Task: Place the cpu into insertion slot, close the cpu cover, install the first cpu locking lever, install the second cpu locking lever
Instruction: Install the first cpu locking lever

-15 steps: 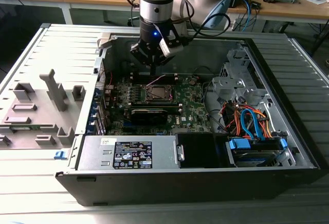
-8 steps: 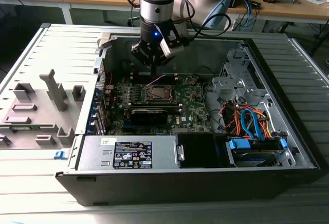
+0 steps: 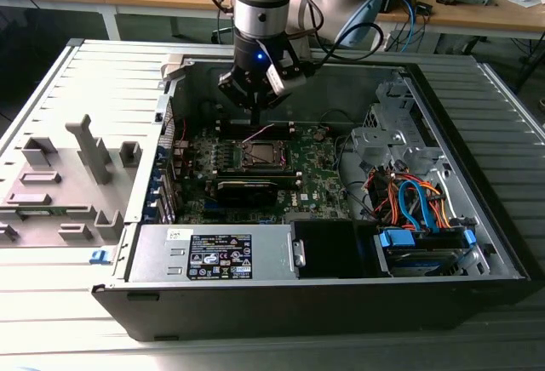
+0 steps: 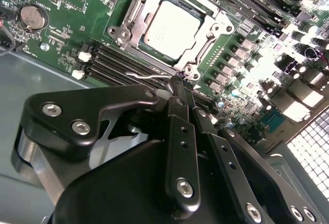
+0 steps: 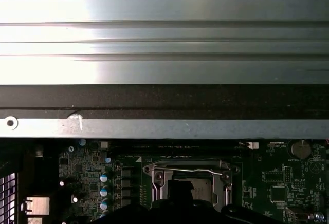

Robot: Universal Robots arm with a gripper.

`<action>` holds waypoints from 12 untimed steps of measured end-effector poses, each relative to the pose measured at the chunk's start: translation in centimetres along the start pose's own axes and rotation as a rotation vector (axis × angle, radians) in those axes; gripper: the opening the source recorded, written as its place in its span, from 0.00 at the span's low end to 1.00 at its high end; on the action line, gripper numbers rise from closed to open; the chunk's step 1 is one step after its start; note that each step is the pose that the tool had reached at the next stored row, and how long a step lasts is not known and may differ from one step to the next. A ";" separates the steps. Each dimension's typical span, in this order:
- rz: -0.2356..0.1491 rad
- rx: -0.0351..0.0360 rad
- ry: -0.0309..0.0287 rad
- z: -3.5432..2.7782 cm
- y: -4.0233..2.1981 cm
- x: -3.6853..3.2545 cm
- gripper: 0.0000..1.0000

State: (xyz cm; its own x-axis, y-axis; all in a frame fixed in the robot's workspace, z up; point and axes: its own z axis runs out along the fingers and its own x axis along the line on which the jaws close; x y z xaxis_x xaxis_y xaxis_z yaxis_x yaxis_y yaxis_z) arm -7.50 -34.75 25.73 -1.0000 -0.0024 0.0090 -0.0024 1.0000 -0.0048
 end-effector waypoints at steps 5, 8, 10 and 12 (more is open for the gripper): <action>0.000 0.0000 0.0000 0.02 0.00 -0.13 0.11; 0.000 0.0000 0.0000 0.03 0.00 -0.22 0.11; 0.000 0.0000 0.0000 0.04 0.00 -0.29 0.11; 0.000 0.0001 0.0000 0.06 0.00 -0.41 0.11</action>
State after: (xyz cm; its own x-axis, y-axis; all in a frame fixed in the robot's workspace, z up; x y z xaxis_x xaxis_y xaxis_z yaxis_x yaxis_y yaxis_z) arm -7.09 -34.75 25.68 -1.0000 -0.0024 0.0090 -0.0024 1.0000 -0.0049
